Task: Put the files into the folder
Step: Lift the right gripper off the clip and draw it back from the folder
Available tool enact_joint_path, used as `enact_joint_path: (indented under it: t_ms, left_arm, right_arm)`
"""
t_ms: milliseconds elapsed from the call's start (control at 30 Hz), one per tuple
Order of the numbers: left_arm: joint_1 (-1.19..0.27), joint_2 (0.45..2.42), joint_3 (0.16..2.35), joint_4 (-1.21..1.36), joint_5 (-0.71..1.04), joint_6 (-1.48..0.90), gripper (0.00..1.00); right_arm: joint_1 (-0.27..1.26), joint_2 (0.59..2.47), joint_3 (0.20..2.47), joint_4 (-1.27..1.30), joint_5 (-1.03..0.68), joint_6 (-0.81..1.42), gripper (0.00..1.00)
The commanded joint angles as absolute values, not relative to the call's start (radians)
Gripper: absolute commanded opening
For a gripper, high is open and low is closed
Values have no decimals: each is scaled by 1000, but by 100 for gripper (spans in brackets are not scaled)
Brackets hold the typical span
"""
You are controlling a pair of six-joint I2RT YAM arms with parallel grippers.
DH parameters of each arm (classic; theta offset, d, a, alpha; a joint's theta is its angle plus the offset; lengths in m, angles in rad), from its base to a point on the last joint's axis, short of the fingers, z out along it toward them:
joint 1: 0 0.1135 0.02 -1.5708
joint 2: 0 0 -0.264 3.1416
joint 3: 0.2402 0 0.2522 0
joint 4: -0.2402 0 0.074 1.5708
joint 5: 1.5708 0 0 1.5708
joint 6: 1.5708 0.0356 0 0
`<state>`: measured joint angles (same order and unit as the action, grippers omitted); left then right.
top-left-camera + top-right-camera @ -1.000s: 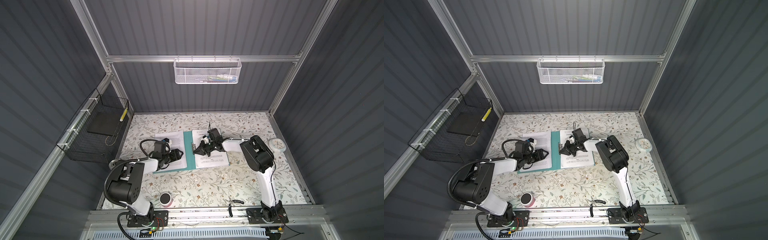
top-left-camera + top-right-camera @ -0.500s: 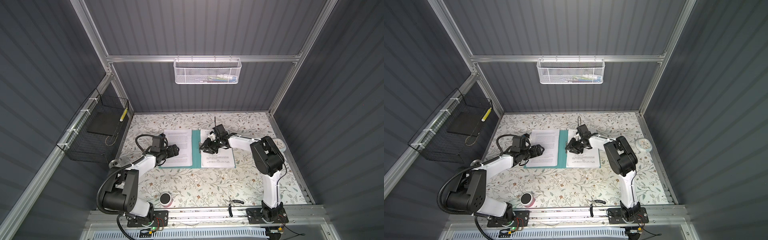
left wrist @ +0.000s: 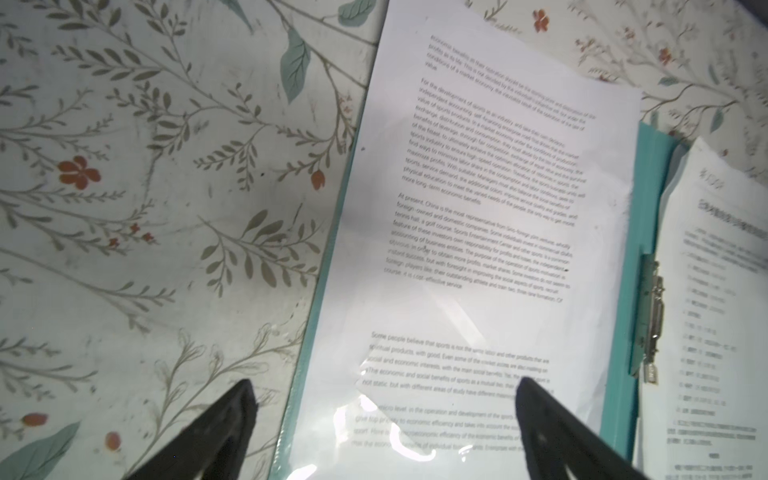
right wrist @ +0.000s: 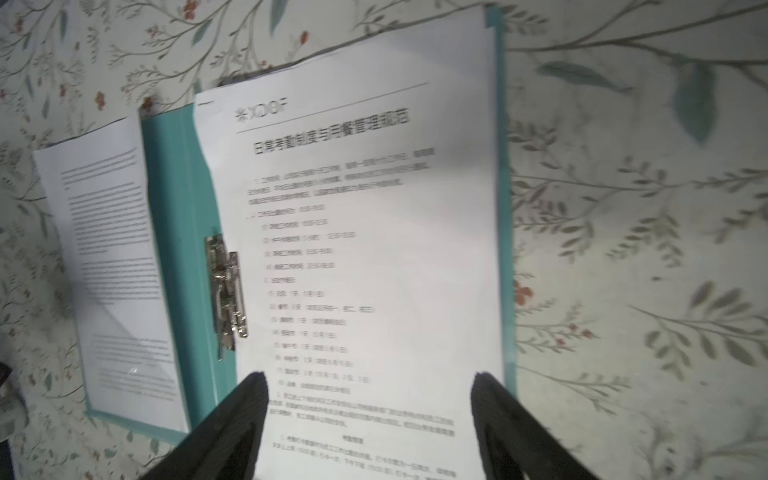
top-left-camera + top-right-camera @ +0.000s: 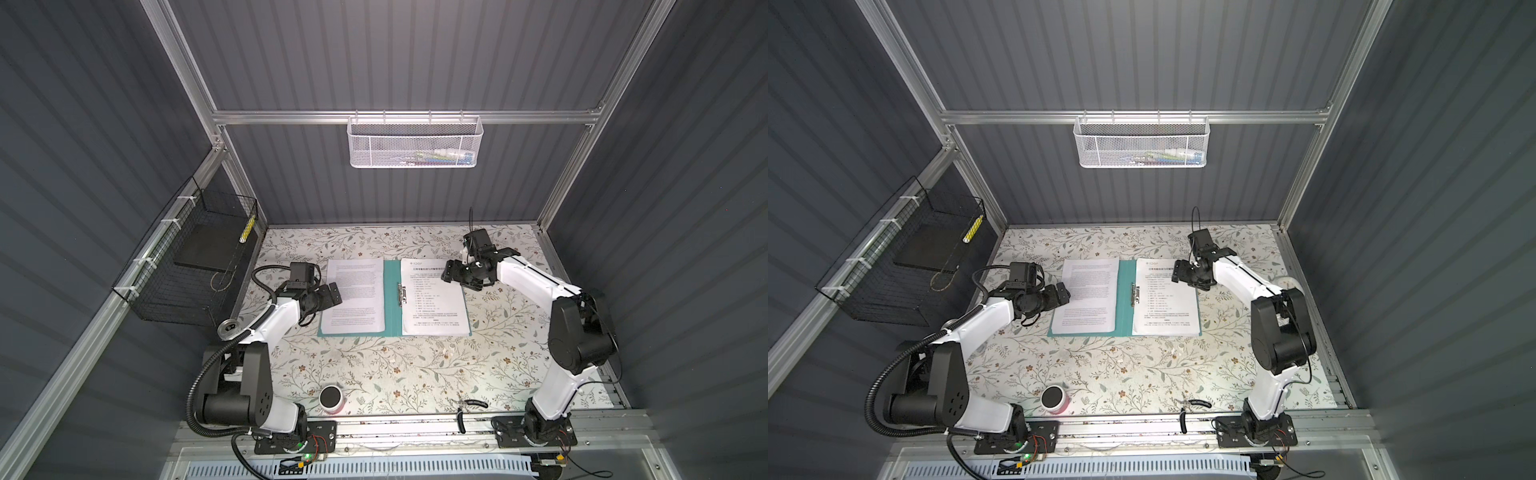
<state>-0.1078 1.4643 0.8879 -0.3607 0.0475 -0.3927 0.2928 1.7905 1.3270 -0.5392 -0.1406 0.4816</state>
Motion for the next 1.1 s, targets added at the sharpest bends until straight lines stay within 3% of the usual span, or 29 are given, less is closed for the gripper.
enact_joint_path:
  t_ms: [0,200,733,1067]
  left_arm:
    - [-104,1483,911,-521,3,-380,100]
    - [-97,1508,878,-441,93,-411,100]
    - [-89,1588,841,-381,135,-381,99]
    - [-72,1591,733,-224,385,-407,91]
  right_arm:
    - [245,1790,1276,-576,-107,447,80]
    - [180,1853,1262,-515,-222,453,80]
    - [160,1945,1266,-461,-289,441,79]
    - [158,2036,1253,-430,-492,417,77]
